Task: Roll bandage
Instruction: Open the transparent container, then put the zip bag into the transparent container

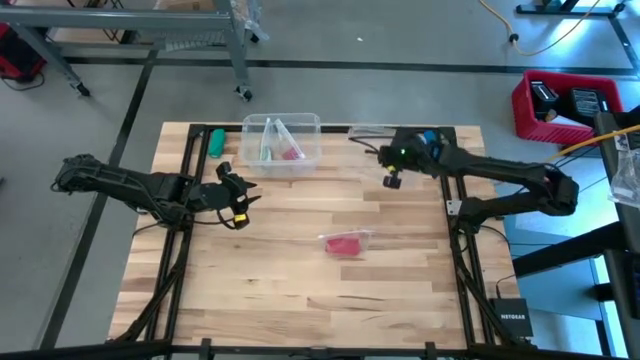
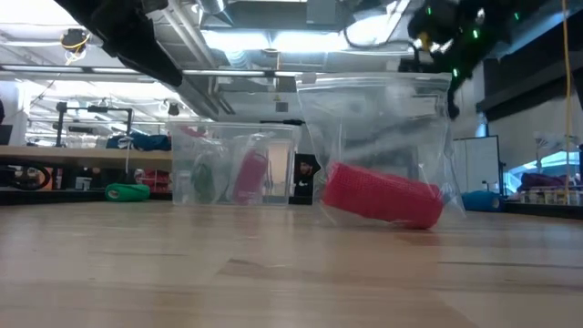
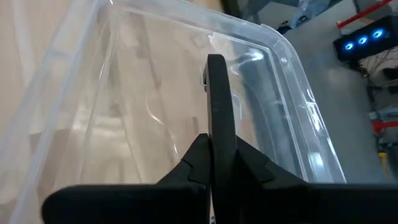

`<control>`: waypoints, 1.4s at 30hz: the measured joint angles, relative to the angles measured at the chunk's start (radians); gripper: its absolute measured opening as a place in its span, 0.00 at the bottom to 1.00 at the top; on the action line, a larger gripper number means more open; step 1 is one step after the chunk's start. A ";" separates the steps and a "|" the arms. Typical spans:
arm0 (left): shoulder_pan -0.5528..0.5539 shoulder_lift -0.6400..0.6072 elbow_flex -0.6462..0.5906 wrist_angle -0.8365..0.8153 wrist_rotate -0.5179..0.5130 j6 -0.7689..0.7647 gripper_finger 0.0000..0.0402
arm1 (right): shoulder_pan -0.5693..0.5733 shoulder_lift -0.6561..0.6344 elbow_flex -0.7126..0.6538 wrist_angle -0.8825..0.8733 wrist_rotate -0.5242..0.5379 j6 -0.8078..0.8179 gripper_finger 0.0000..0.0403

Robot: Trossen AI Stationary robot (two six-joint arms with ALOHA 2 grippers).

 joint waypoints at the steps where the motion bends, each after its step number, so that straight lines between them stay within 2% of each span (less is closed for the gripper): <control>1: 0.000 0.000 0.000 0.000 0.000 0.000 0.39 | 0.001 0.001 -0.041 0.040 -0.001 0.012 0.08; 5: 0.000 0.000 0.000 0.000 0.000 -0.004 0.39 | 0.001 0.013 -0.181 0.235 -0.003 0.015 0.08; 8: 0.000 0.000 0.000 0.000 0.000 -0.011 0.39 | 0.001 0.014 -0.240 0.313 0.002 0.015 0.09; 20: 0.001 0.000 0.000 0.004 0.000 -0.017 0.39 | 0.001 0.020 -0.265 0.345 0.001 0.014 0.46; 23: 0.001 0.000 0.000 0.004 0.000 -0.018 0.39 | 0.002 -0.003 -0.215 0.253 -0.002 0.070 0.54; 26: 0.001 0.000 0.000 0.005 0.000 -0.017 0.39 | 0.002 -0.044 -0.098 0.009 -0.058 0.164 0.60; 29: 0.000 0.000 0.000 0.005 0.000 -0.017 0.39 | 0.002 -0.084 0.024 -0.273 -0.199 0.283 0.65; 31: 0.000 0.000 0.000 0.007 0.000 -0.017 0.39 | 0.003 -0.114 0.071 -0.377 -0.359 0.385 0.66; 33: 0.000 -0.001 0.000 0.009 0.000 -0.019 0.39 | 0.038 -0.145 0.069 -0.409 -0.515 0.491 0.66; 35: 0.000 -0.001 0.000 0.016 0.000 -0.019 0.39 | 0.108 -0.172 0.042 -0.395 -0.595 0.573 0.65; 38: 0.000 -0.001 0.000 0.025 0.000 -0.023 0.39 | 0.259 -0.193 -0.017 -0.318 -0.572 0.691 0.63; 42: 0.000 -0.001 0.000 0.024 0.000 -0.027 0.39 | 0.474 -0.194 -0.116 -0.044 -0.457 0.798 0.61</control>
